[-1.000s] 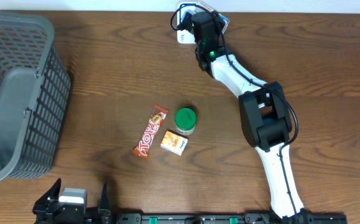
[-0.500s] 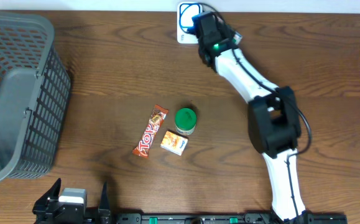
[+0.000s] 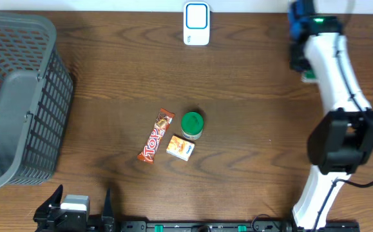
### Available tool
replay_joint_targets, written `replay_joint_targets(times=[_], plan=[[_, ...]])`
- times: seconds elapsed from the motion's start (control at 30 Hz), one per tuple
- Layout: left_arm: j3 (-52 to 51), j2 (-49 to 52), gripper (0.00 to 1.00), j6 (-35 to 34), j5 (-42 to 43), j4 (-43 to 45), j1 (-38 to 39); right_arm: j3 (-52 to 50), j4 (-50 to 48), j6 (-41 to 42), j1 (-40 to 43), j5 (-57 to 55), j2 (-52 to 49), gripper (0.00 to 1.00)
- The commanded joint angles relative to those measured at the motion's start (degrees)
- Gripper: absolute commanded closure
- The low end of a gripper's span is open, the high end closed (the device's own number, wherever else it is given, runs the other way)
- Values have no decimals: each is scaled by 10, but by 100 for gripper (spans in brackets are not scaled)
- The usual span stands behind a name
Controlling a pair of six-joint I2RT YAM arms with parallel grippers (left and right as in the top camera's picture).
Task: Scan the item barcode
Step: 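Carry the Panadol box to the right table edge and release it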
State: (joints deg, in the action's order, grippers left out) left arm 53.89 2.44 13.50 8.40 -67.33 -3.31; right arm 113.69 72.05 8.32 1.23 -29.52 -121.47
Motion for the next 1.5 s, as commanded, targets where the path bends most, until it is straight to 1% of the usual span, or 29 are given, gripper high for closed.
replay_joint_targets(times=[0.0,0.13,0.2,0.3,0.37,0.43,0.57,0.73,0.8,0.83,0.87,0.9,0.93,1.0,1.13,1.3,1.47], plan=[[3,-1,4,1,-5,0,1,-2,18,74,57,7,-1,79],[3,-1,4,1,-5,0,1,-2,20,49,130,5,-1,77],[3,-1,4,1,-5,0,1,-3,10,49,169,14,-2,76],[3,-1,3,1,-5,0,1,-10,-10,49,224,29,-5,73],[3,-1,4,1,-5,0,1,-25,-26,49,261,29,-5,73],[3,-1,4,1,-5,0,1,-43,-46,49,298,37,-5,73],[3,-1,4,1,-5,0,1,-95,-111,33,374,98,-5,69],[3,-1,4,1,-5,0,1,-166,-188,32,456,171,-5,68],[3,-1,4,1,-5,0,1,-187,-207,32,478,198,-5,61],[3,-1,4,1,-5,0,1,-193,-216,32,487,221,-5,51],[3,-1,4,1,-5,0,1,-194,-219,31,494,245,-5,36],[3,-1,4,1,-5,0,1,-192,-220,31,500,277,-5,16],[3,-1,4,1,-5,0,1,-187,-219,27,503,305,-3,1],[3,-1,4,1,-5,0,1,-168,-210,11,505,362,0,1],[3,-1,3,1,-5,0,1,-110,-161,9,486,376,13,1],[3,-1,4,1,-5,0,1,-52,-105,46,428,389,51,1],[3,-1,4,1,-5,0,1,-50,-57,107,338,406,94,1]])
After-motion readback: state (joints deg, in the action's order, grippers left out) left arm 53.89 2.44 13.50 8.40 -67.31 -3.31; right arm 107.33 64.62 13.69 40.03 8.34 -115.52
